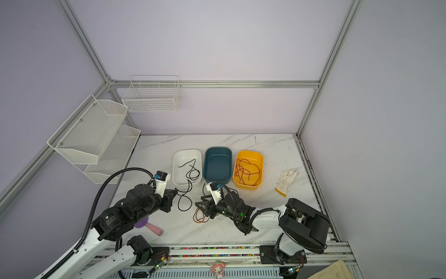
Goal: Untangle the cables
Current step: 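Open the right gripper to release the black wire and withdraw toward the pile, then lower the right gripper into the wire pile and grasp a white wire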
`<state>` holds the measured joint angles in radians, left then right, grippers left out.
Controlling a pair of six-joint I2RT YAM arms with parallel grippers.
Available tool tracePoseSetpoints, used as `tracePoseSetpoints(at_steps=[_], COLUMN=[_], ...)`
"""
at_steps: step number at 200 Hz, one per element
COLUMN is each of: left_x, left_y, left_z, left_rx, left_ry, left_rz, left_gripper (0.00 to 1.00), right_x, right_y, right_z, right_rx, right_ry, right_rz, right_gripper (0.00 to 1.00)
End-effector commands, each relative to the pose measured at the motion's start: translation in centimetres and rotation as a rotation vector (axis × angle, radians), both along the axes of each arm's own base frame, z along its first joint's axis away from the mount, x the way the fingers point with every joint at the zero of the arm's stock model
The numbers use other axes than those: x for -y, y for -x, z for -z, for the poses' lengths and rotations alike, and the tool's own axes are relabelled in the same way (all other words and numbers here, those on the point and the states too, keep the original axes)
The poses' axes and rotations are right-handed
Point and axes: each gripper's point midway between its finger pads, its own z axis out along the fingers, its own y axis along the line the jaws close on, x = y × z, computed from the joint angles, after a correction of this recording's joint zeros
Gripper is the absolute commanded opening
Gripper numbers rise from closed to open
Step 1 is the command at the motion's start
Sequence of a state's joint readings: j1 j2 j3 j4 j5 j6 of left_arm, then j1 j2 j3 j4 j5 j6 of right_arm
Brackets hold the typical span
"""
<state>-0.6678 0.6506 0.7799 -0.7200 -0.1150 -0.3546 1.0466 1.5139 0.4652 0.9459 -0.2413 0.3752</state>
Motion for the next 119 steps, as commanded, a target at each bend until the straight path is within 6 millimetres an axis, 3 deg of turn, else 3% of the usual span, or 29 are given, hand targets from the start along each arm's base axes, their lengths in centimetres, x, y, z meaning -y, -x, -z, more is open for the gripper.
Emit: tracePoseSetpoints(at_steps=[1, 45, 119], left_x=[0.4, 0.4, 0.4], left_y=[-0.3, -0.3, -0.3], left_z=[-2.6, -2.6, -2.7], left_rx=[0.067, 0.066, 0.071], left_ry=[0.043, 0.043, 0.044], left_rz=[0.017, 0.017, 0.017], left_gripper=[0.0, 0.0, 0.0], right_x=[-1.5, -2.7, -2.7], right_y=[0.0, -0.4, -1.2], right_z=[-2.1, -1.8, -0.9], right_rx=[0.058, 0.063, 0.059], right_ry=[-0.06, -0.059, -0.033], right_rz=[0.007, 0.034, 0.076], right_gripper=[0.5, 0.43, 0.08])
